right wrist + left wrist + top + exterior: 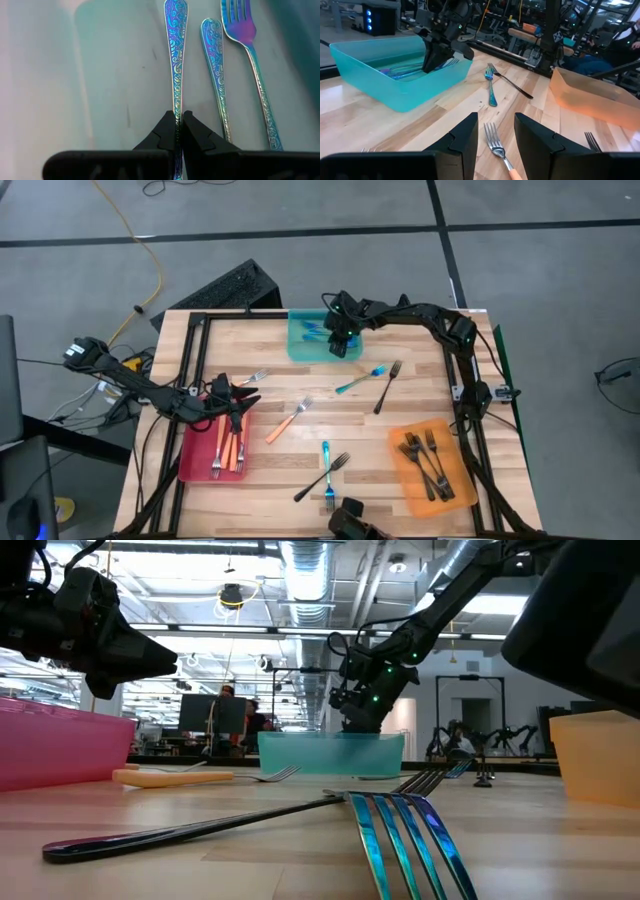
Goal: Sort silverware by color (type)
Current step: Put the blue fork into the blue bin
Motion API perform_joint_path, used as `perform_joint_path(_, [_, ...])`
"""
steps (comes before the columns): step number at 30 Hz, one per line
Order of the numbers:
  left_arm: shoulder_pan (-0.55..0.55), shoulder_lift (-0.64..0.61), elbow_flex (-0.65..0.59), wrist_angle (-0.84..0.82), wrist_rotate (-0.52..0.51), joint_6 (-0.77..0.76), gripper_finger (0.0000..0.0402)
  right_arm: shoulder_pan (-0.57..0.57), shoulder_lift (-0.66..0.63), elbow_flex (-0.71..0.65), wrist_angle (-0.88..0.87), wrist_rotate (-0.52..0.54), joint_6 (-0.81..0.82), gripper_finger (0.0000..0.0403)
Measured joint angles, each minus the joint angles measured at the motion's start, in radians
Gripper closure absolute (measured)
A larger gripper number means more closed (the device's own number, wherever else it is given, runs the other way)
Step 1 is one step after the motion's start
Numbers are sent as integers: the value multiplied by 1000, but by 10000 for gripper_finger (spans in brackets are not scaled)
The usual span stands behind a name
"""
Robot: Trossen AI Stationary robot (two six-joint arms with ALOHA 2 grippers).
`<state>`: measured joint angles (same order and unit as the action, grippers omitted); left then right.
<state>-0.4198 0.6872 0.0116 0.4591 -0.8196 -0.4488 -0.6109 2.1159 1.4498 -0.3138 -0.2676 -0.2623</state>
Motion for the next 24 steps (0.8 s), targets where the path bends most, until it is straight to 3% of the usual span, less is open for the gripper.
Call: perform_joint_path(24, [0,0,0,-1,0,-5,290,0,0,-1,16,8,-9,338])
